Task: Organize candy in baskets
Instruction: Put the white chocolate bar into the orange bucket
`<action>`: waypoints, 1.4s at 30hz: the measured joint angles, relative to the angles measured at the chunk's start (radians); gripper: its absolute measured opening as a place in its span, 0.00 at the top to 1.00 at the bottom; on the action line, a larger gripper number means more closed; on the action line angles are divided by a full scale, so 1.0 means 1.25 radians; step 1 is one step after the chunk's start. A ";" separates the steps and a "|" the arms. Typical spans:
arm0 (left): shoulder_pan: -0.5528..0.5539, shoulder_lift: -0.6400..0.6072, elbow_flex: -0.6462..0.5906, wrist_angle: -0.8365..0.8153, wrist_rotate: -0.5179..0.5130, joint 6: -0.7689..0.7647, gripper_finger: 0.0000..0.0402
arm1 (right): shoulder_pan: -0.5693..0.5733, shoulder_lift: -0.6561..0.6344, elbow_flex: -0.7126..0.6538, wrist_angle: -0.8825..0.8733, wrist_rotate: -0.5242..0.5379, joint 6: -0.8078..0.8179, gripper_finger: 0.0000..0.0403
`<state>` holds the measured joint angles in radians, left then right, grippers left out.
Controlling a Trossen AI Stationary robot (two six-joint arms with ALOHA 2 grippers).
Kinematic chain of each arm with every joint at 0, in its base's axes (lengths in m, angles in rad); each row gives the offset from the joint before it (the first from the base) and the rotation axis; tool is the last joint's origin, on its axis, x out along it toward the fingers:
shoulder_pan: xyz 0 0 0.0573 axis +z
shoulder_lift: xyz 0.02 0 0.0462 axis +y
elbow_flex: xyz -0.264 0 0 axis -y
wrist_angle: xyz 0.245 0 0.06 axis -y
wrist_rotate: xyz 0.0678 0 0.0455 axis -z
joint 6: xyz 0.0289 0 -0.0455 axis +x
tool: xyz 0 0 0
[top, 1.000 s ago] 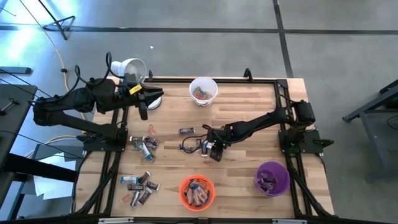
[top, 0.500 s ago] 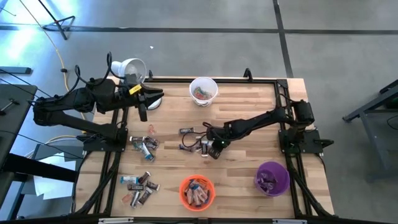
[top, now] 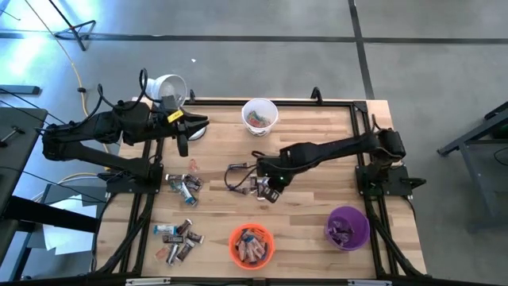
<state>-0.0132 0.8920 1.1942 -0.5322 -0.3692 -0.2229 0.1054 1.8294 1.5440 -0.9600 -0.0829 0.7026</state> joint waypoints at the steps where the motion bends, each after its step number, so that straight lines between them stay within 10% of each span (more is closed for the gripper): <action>1: 0.000 0.000 0.000 -0.001 0.000 0.001 0.86 | 0.007 0.000 0.035 -0.008 0.005 0.009 0.94; 8: 0.000 0.000 0.000 -0.042 0.000 0.000 0.86 | 0.081 0.002 0.207 -0.065 0.137 0.129 0.94; 28: -0.001 0.000 0.000 -0.072 0.055 -0.078 0.86 | 0.332 0.048 0.194 0.153 0.168 0.475 0.94; 42: -0.016 0.005 0.000 -0.072 0.157 -0.155 0.86 | 0.353 0.112 0.194 0.212 0.197 0.365 0.94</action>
<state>-0.0336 0.8977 1.1942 -0.6223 -0.1734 -0.4171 0.5471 1.9691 1.7863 -0.6945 0.1633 1.1593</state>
